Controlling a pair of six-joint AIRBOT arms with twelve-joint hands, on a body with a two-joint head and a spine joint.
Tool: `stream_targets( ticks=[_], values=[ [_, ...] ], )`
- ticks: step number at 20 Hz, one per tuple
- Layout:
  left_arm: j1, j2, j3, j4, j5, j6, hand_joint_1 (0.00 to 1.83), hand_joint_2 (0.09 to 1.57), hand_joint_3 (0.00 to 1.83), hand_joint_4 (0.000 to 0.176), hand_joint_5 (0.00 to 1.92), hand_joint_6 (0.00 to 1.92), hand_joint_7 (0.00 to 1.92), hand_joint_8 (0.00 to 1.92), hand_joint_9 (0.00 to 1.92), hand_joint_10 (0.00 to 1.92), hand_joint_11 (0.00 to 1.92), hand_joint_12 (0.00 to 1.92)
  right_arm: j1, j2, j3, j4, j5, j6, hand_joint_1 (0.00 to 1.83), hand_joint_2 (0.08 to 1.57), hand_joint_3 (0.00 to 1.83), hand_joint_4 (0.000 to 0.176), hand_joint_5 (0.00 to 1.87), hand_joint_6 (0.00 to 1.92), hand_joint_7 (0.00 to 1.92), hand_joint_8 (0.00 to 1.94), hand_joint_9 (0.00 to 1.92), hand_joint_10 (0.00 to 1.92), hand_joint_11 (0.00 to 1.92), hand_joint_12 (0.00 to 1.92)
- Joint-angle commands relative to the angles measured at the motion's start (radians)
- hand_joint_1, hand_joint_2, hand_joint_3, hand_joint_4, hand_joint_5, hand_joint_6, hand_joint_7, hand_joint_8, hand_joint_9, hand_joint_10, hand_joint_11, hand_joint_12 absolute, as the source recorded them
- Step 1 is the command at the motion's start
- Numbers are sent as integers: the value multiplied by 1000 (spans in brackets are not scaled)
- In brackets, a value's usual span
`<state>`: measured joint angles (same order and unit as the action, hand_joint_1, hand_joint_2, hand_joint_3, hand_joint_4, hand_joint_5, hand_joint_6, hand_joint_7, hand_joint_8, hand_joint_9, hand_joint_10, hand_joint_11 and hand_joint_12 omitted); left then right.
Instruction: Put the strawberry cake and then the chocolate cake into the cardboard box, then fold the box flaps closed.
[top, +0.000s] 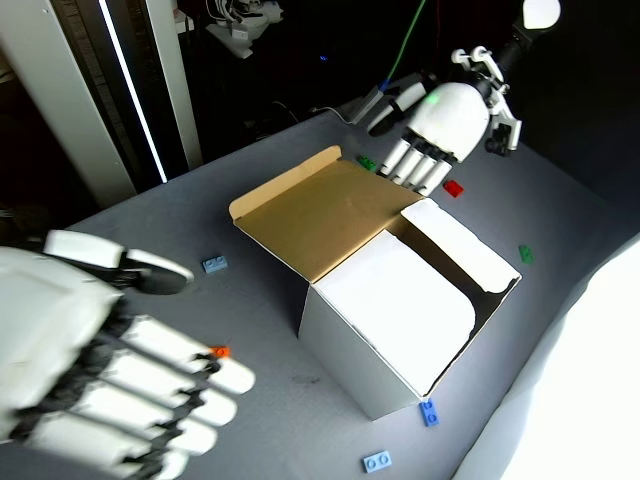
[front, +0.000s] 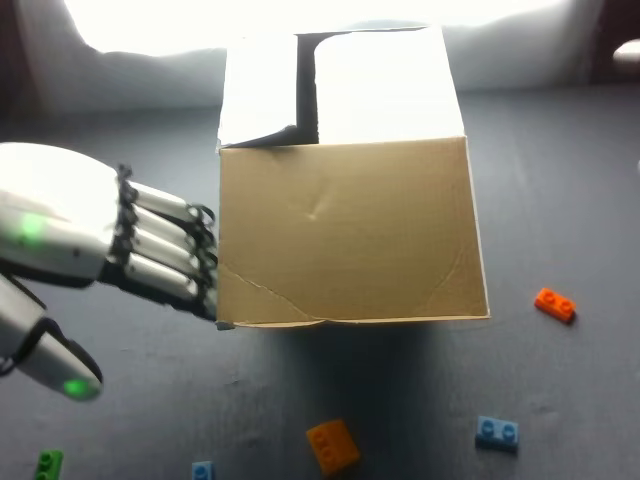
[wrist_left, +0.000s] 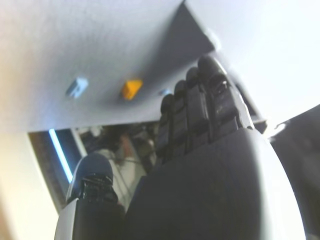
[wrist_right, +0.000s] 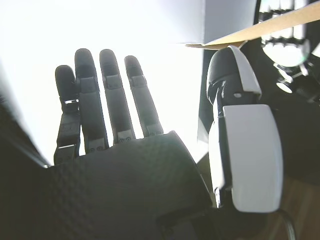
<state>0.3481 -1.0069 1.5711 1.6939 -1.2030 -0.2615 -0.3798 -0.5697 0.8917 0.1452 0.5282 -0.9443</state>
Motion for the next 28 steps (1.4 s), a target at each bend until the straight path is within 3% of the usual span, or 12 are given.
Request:
stream_targets(
  ticks=[1, 10, 20, 26, 28],
  values=[
    [-2, 14, -6, -82, -35, 2, 0, 1245, 2, 0, 167, 0, 197, 0, 208, 2, 0, 752, 4, 22, -3, 33, 86, -14, 217, 1148, 2, 0, 291, 3, 396, 1, 444, 1, 0, 1080],
    [-28, 48, -125, -131, -14, -4, 0, 1244, 0, 0, 139, 0, 170, 0, 197, 1, 0, 720, 17, 35, -16, 60, 47, -55, 231, 1148, 0, 0, 283, 0, 393, 0, 449, 4, 0, 1096],
    [-235, 18, 2, -227, 25, -104, 0, 1252, 0, 0, 163, 6, 194, 4, 211, 4, 0, 740, 34, 24, -15, 60, 55, -55, 208, 1155, 2, 0, 272, 1, 382, 0, 430, 2, 0, 1083],
    [-272, -23, 34, -235, 168, -109, 0, 1253, 0, 0, 163, 3, 186, 0, 201, 0, 0, 753, 35, 23, -15, 60, 59, -56, 230, 1154, 1, 0, 288, 4, 386, 1, 440, 4, 0, 1092],
    [-272, -45, 43, -229, 263, -104, 0, 1257, 2, 0, 169, 5, 200, 6, 208, 3, 0, 754, 35, 23, -15, 60, 59, -57, 249, 1142, 0, 0, 290, 3, 399, 4, 455, 9, 0, 1104]
  ],
)
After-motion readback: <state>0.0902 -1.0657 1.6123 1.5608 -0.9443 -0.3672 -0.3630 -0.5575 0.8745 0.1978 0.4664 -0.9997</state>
